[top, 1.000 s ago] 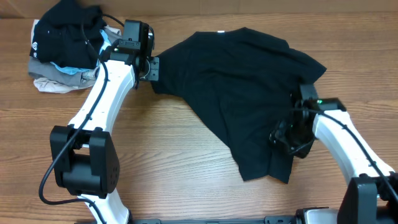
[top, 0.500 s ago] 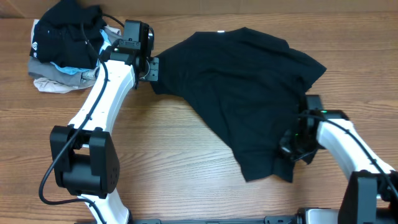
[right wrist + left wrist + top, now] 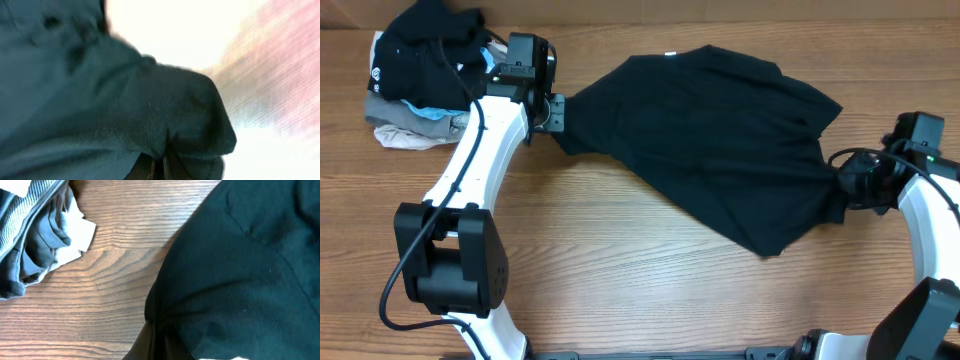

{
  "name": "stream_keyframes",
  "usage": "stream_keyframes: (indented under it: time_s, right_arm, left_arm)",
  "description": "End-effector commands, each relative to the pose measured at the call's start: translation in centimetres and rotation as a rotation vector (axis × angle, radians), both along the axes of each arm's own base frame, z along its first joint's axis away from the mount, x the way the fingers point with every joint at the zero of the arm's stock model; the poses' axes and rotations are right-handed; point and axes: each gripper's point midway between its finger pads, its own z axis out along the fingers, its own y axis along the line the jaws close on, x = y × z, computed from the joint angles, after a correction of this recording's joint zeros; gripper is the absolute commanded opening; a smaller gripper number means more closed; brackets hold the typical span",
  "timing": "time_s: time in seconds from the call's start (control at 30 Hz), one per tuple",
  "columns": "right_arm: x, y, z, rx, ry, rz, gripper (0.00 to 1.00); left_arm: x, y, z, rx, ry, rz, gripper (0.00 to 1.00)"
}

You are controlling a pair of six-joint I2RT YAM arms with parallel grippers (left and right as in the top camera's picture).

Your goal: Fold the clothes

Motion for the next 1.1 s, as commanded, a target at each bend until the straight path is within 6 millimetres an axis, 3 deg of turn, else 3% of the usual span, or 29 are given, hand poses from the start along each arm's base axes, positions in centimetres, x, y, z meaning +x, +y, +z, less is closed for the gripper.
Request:
stream_keyframes:
  time_s: [0.0,0.2,0.33,0.57,0.6,0.63,0.7,0.73,0.8,0.93,1.07]
  right_arm:
    - [2.2,-2.5,2.4,-0.109,-0.108,-0.001,0.04]
    - [5.3,-4.1,5.2,-0.172,-0.257,-0.017,0.04]
    - [6.8,-4.8,8.1,-0.200,-0.327,-0.020,0.04]
    - [8.0,-5.4,13.3,-0.236,-0.401,-0.027,0.05]
    - [8.0,-5.4,13.6,-0.236,-0.400,-0.027,0.15]
    - [8.0,-5.4,13.8,-0.236,-0.399,-0.027,0.31]
    - [7.8,-5.3,13.7,-0.231,-0.389,-0.027,0.71]
    - [7.6,-5.3,13.5,-0.227,-0.378,-0.026,0.83]
    - [6.9,-4.9,12.8,-0.210,-0.339,-0.024,0.98]
    - [4.9,-3.0,11.0,-0.116,-0.240,0.009,1.00]
    - [2.2,0.8,9.2,0.066,-0.123,0.064,1.00]
  left_arm:
    - [0.2,0.8,1.3,0.026,-0.027,0.011,0.04]
    - [-0.5,0.9,1.0,0.029,0.004,0.011,0.04]
    - [-0.9,0.9,0.8,0.031,0.022,0.010,0.04]
    - [-1.3,1.0,0.7,0.032,0.039,0.010,0.04]
    - [-1.3,1.0,0.7,0.033,0.040,0.010,0.04]
    - [-1.3,1.0,0.7,0.033,0.041,0.010,0.04]
    - [-1.4,1.0,0.7,0.032,0.042,0.010,0.04]
    - [-1.4,0.9,0.7,0.032,0.042,0.010,0.04]
    - [-1.4,0.9,0.7,0.032,0.043,0.008,0.04]
    - [-1.5,0.8,0.6,0.032,0.046,0.006,0.04]
    - [-1.6,0.8,0.6,0.032,0.050,0.006,0.04]
